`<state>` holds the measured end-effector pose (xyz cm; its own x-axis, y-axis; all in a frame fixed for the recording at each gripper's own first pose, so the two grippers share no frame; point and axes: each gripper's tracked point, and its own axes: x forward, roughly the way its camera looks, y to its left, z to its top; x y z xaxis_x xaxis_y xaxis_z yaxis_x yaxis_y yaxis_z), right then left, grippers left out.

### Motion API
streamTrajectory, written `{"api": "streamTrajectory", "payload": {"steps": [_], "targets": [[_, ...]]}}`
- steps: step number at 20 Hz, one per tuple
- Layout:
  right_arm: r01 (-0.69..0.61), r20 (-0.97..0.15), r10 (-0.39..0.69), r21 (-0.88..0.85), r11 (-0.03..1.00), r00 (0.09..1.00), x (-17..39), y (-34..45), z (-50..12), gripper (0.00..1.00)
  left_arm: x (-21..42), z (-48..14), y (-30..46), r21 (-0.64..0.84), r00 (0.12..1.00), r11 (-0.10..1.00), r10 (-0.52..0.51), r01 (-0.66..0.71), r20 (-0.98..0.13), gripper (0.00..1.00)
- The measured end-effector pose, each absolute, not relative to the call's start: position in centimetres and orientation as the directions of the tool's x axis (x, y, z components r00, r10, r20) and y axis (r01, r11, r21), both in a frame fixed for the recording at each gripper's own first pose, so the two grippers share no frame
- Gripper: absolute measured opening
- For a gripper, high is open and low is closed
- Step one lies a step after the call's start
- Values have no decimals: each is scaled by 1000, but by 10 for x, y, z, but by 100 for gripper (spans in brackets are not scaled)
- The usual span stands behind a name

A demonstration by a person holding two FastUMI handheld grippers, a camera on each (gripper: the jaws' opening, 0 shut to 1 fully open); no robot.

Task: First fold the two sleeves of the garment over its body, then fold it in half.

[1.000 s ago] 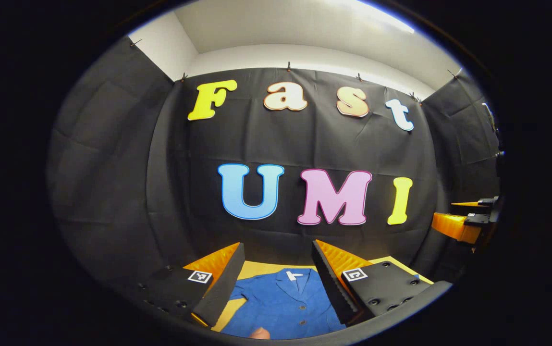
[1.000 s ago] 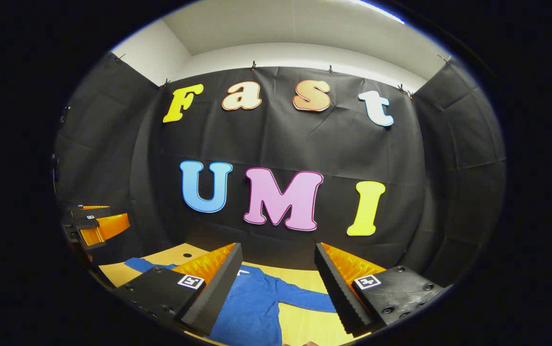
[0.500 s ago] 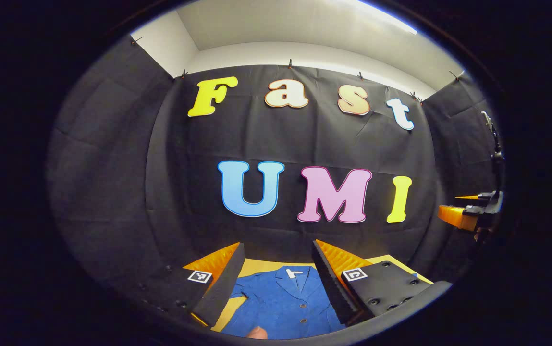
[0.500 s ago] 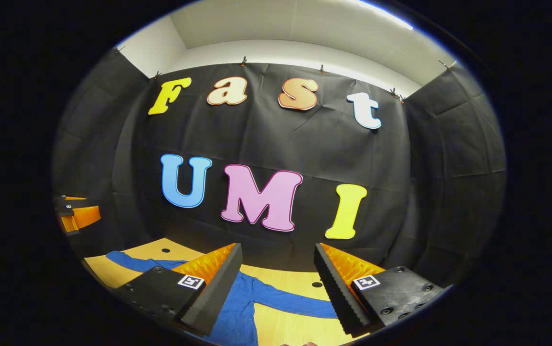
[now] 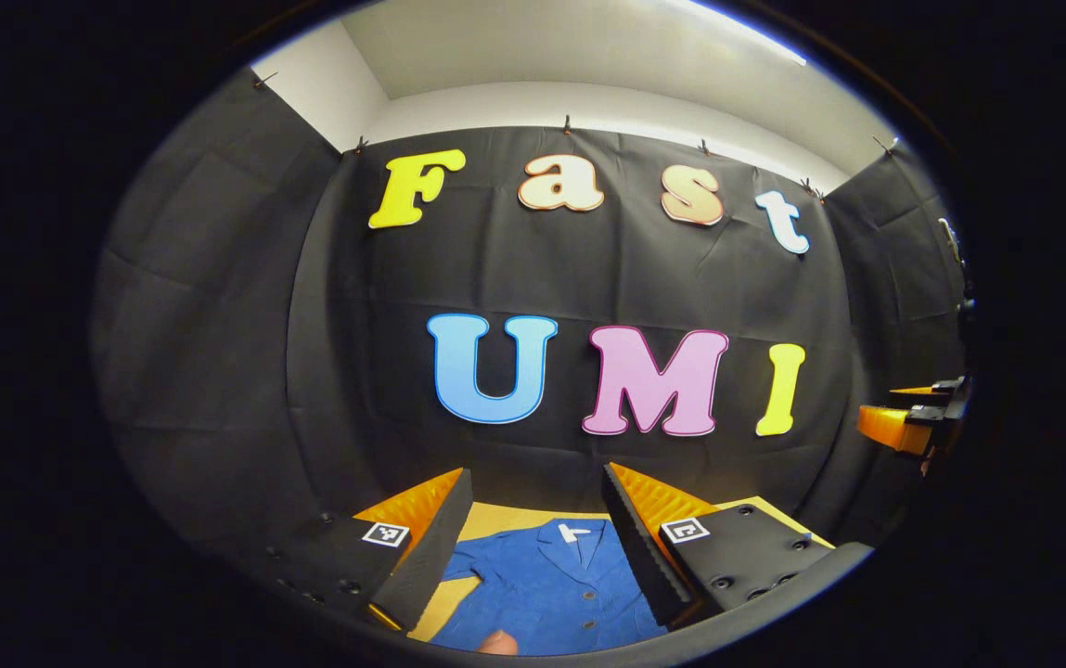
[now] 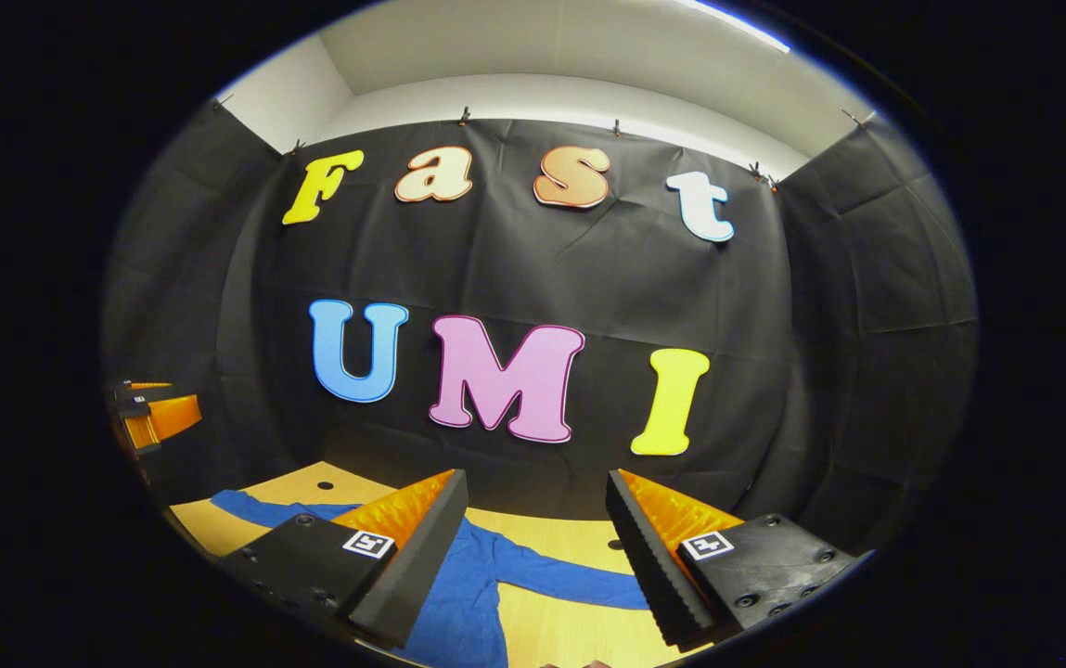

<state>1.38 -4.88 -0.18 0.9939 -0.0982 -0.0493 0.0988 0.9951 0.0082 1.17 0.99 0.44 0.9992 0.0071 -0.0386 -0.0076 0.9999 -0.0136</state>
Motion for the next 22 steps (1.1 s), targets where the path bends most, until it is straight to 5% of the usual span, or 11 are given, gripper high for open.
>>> {"api": "streamTrajectory", "payload": {"steps": [13, 18, 22], "targets": [[279, -318, -261, 12, 960, 911, 53, -198, -163, 96, 44, -10, -15, -38, 995, 998, 54, -57, -81, 81], [369, -560, -288, 35, 929, 777, 85, -280, -297, 96, 66, -13, -29, -44, 990, 993, 104, -109, -96, 81], [447, -797, -254, 22, 894, 548, 74, -321, -417, 97, 79, -25, -43, 2, 977, 986, 168, -169, -134, 81]]}}
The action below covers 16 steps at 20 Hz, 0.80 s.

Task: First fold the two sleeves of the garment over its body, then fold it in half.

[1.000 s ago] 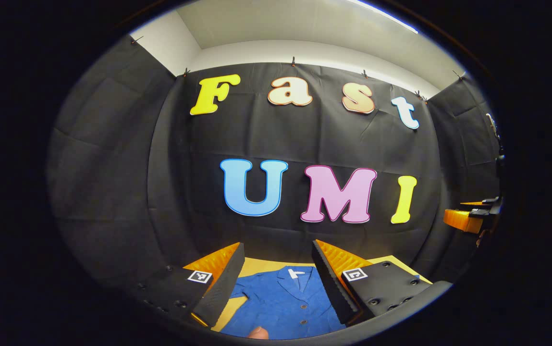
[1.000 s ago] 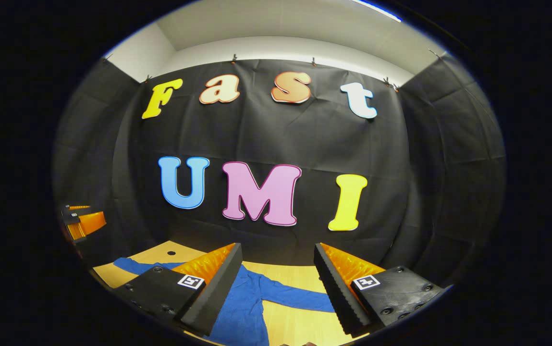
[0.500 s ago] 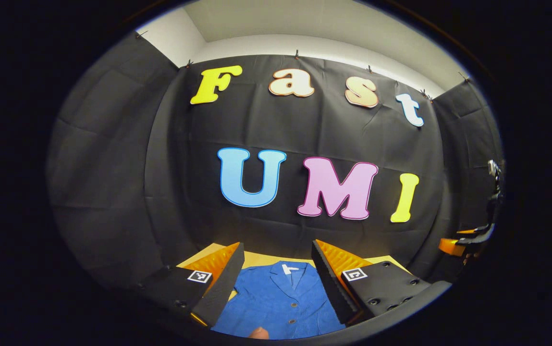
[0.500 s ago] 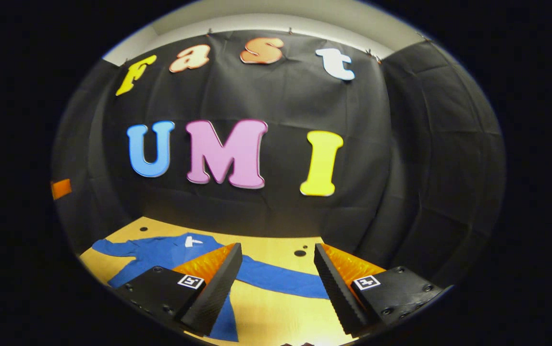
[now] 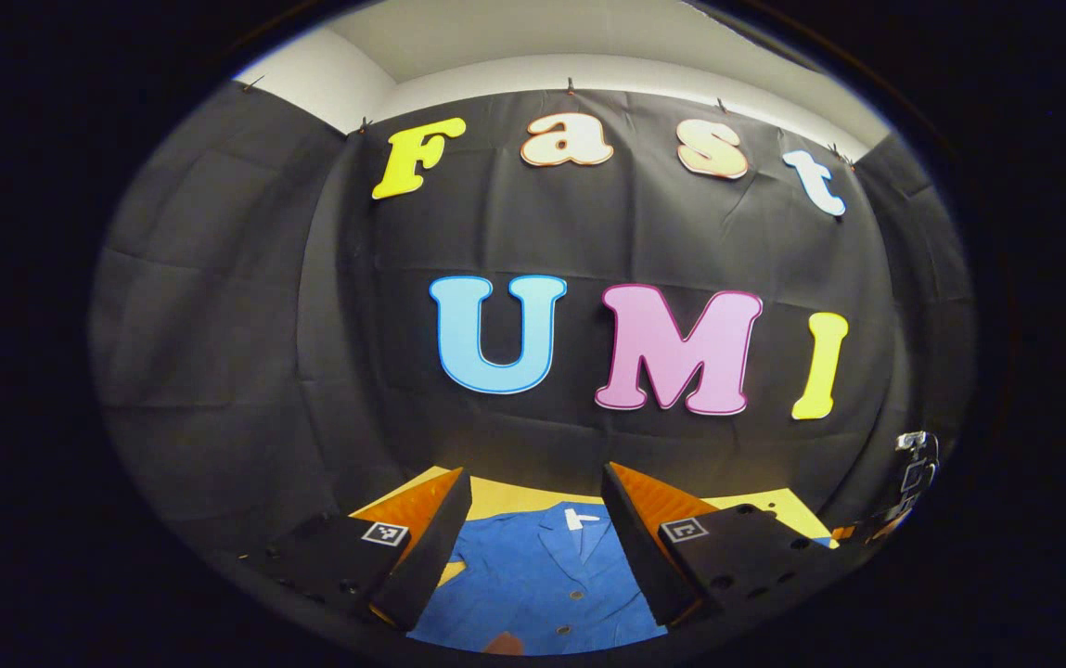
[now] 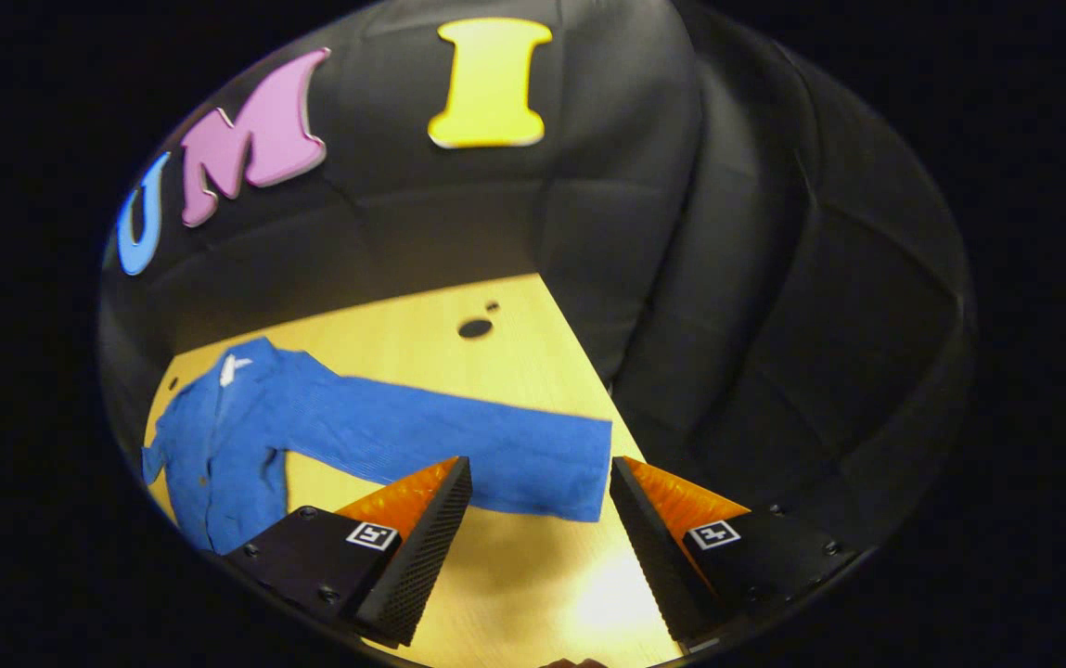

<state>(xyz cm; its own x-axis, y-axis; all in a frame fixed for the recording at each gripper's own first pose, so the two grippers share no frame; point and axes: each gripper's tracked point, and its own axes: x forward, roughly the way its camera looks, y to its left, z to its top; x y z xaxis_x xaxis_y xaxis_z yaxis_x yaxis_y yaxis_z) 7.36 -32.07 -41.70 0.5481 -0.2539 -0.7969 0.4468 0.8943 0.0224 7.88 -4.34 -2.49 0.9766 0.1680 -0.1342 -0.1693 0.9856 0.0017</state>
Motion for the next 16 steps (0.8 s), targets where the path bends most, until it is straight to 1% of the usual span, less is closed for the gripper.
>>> {"api": "streamTrajectory", "payload": {"steps": [1, 4, 8, 9, 10, 11, 13, 14, 15, 16], "targets": [[463, -836, -248, 9, 886, 491, 68, -328, -442, 98, 81, -26, -48, 1, 974, 984, 176, -178, -139, 81], [489, -893, -221, 0, 872, 393, 69, -337, -479, 98, 82, -33, -59, -13, 966, 979, 199, -204, -163, 81], [521, -924, -183, 21, 853, 337, 67, -336, -484, 98, 84, -36, -67, -3, 964, 979, 202, -205, -176, 81], [523, -927, -178, 23, 852, 330, 65, -339, -488, 95, 85, -34, -68, 4, 966, 979, 199, -202, -165, 81], [521, -931, -175, 18, 853, 320, 62, -340, -491, 92, 85, -29, -68, 13, 969, 980, 196, -196, -152, 83], [520, -940, -159, 22, 854, 301, 56, -340, -497, 72, 85, -26, -69, 24, 972, 982, 191, -190, -139, 81], [546, -939, -155, 42, 836, 308, 70, -335, -496, 59, 83, -21, -66, 46, 976, 982, 186, -182, -117, 81], [562, -945, -142, 52, 825, 296, 70, -332, -500, 38, 78, -20, -61, 52, 977, 982, 184, -179, -107, 81], [569, -936, -147, 65, 820, 320, 78, -334, -500, 17, 74, -20, -58, 53, 978, 983, 180, -175, -107, 81], [573, -938, -139, 72, 816, 316, 75, -333, -498, 12, 70, -22, -52, 53, 978, 983, 180, -175, -109, 81]]}}
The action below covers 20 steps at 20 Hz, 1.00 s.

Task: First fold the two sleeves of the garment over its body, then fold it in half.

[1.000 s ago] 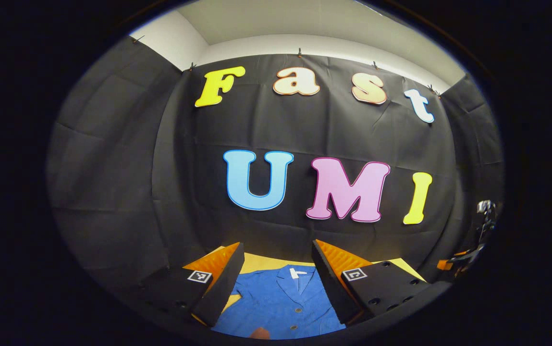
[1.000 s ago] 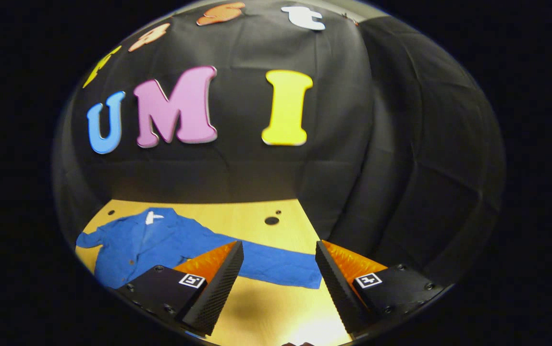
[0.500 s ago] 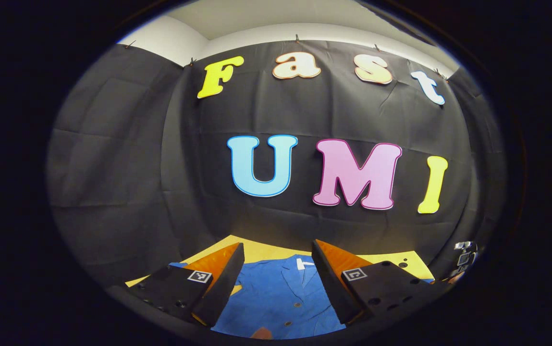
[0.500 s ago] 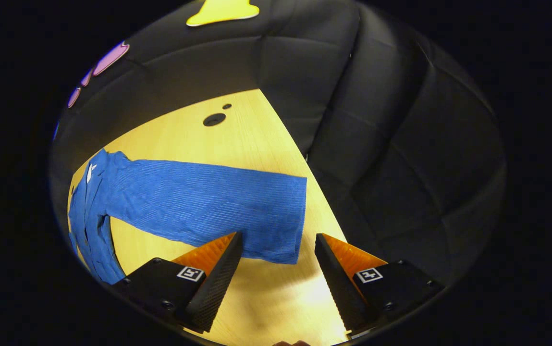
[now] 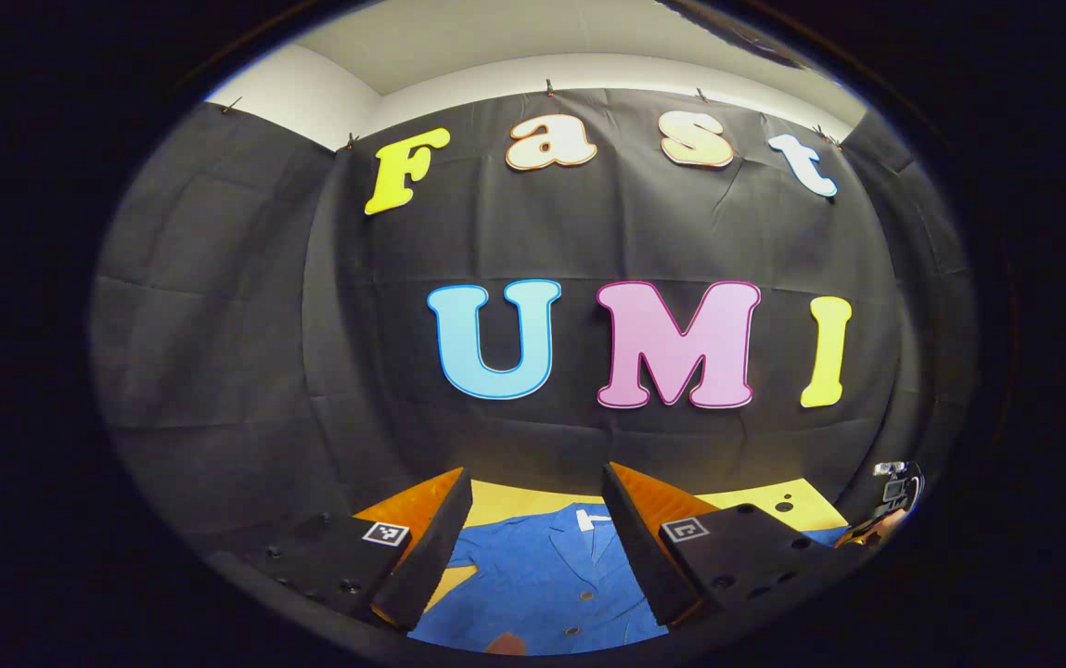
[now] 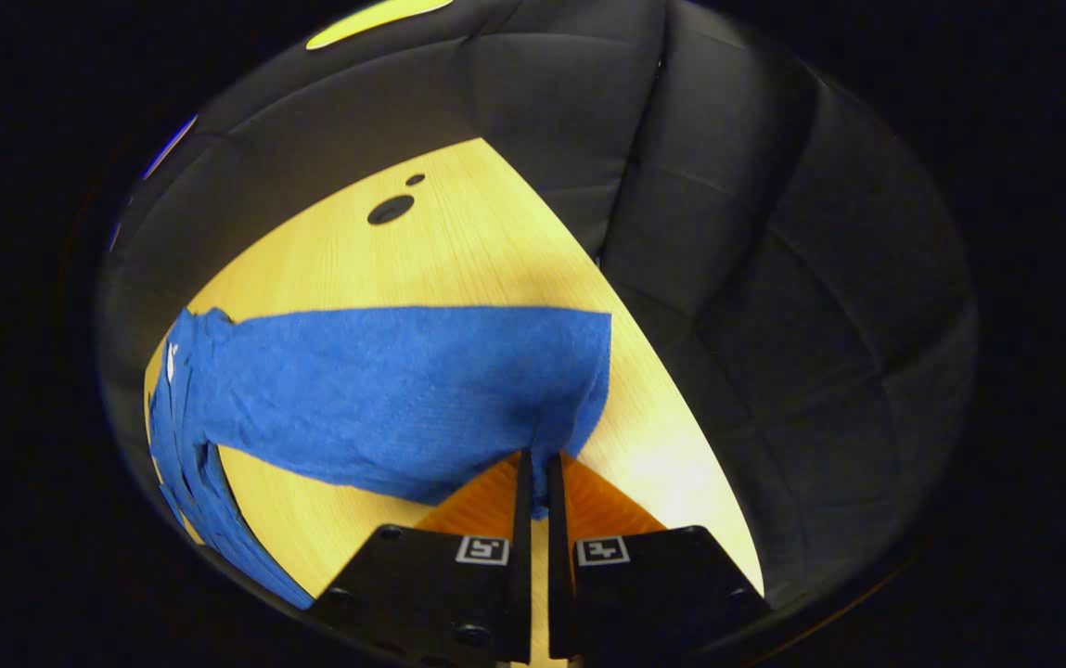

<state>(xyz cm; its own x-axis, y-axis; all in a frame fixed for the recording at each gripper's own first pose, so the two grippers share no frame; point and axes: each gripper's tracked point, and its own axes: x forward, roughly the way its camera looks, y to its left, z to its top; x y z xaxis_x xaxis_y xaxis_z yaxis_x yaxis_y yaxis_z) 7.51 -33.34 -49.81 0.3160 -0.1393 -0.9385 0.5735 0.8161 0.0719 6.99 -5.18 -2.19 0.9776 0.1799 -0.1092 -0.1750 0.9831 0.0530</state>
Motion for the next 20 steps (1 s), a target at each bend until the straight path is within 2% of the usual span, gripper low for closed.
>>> {"api": "streamTrajectory", "payload": {"steps": [2, 8, 10, 15, 20], "targets": [[574, -938, -148, 64, 816, 314, 72, -334, -491, 6, 61, -25, -37, 54, 975, 982, 187, -182, -117, 81], [518, -857, -273, -8, 855, 438, 97, -314, -429, 5, 37, -33, 5, 43, 973, 980, 197, -194, -122, 81], [492, -806, -296, -7, 871, 512, 116, -295, -396, 5, 32, -37, 19, 11, 972, 981, 196, -196, -127, 81], [339, -721, -251, -24, 940, 646, 168, -224, -295, 5, 19, -41, 58, -46, 975, 980, 189, -195, -120, 81], [253, -594, -125, 136, 958, 794, 233, -116, -215, 4, 0, -35, 109, -83, 969, 968, 227, -236, -99, 81]]}}
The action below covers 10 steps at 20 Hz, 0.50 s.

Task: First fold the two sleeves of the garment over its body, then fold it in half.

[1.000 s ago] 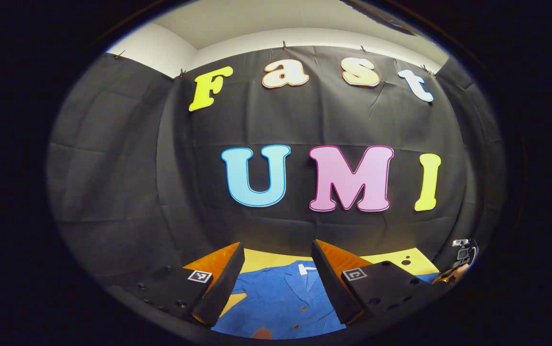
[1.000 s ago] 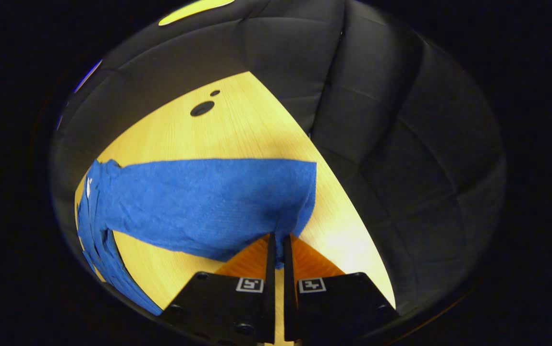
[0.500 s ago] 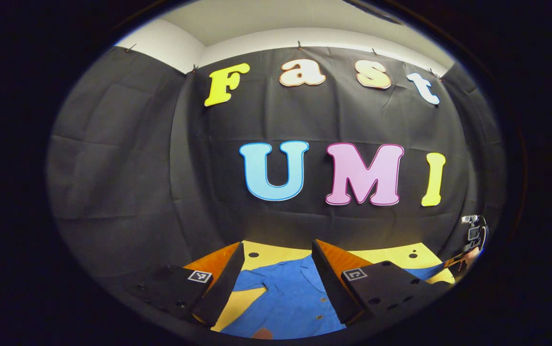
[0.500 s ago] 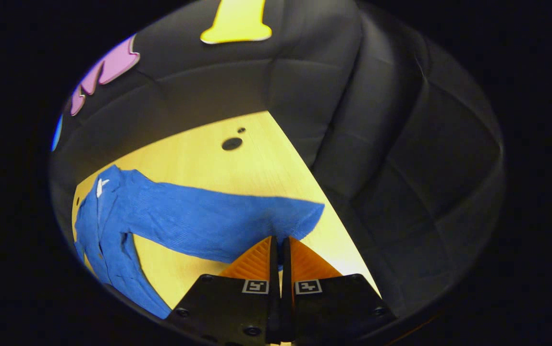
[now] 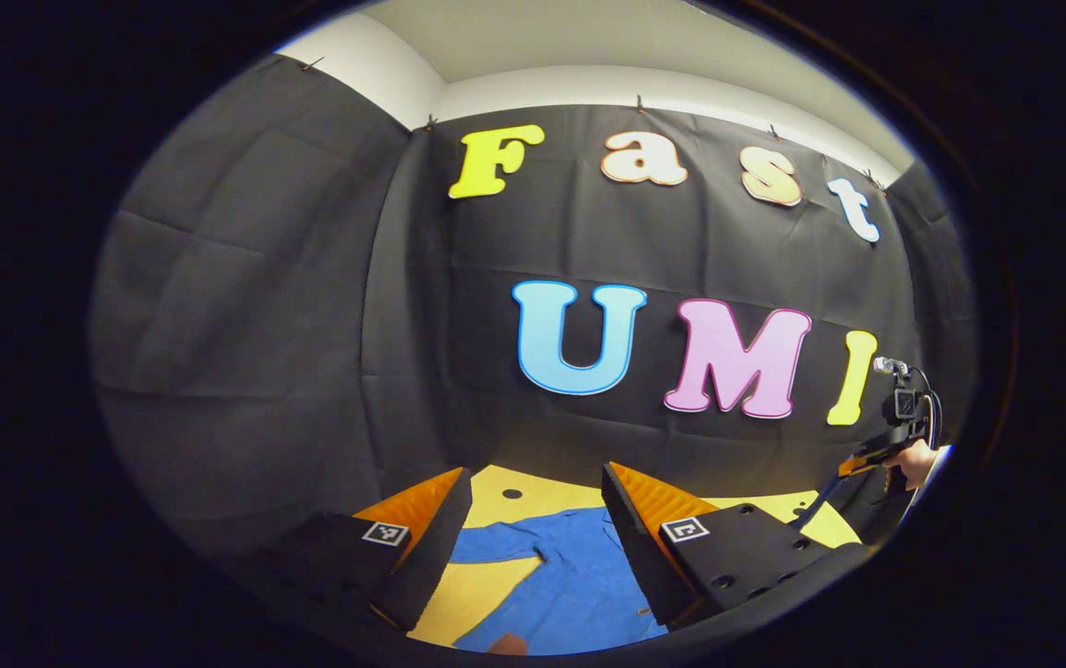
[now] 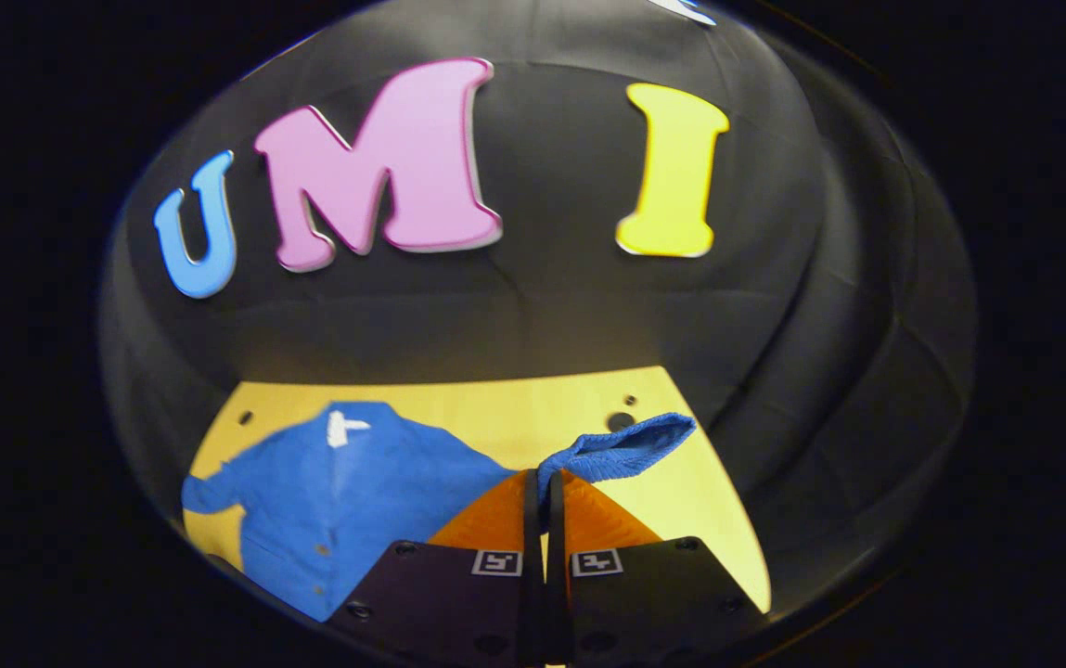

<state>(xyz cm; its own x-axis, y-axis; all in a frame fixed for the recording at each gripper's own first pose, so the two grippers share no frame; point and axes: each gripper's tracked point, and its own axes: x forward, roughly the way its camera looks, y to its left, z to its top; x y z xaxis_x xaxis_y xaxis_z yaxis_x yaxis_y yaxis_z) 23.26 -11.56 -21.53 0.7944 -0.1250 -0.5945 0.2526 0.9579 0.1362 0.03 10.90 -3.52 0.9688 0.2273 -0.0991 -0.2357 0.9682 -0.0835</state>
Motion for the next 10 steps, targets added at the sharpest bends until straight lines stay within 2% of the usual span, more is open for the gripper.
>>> {"api": "streamTrajectory", "payload": {"steps": [2, 4, 5, 6, 7, 10], "targets": [[244, -583, -96, 181, 953, 807, 236, -76, -214, 4, -9, -36, 128, -80, 964, 963, 247, -256, -99, 81], [206, -560, -90, 148, 967, 824, 234, -44, -214, 4, -17, -36, 149, -61, 958, 959, 270, -277, -97, 81], [205, -560, -98, 130, 970, 823, 226, -38, -213, 4, -21, -37, 158, -59, 957, 958, 274, -280, -96, 81], [205, -549, -114, 108, 973, 828, 221, -36, -210, 0, -22, -38, 164, -61, 957, 958, 273, -280, -101, 81], [214, -532, -134, 91, 973, 836, 215, -36, -201, 4, -21, -42, 169, -66, 957, 959, 269, -277, -109, 81], [220, -510, -154, 71, 973, 846, 200, -27, -189, 4, -11, -49, 174, -92, 965, 966, 228, -240, -128, 81]]}}
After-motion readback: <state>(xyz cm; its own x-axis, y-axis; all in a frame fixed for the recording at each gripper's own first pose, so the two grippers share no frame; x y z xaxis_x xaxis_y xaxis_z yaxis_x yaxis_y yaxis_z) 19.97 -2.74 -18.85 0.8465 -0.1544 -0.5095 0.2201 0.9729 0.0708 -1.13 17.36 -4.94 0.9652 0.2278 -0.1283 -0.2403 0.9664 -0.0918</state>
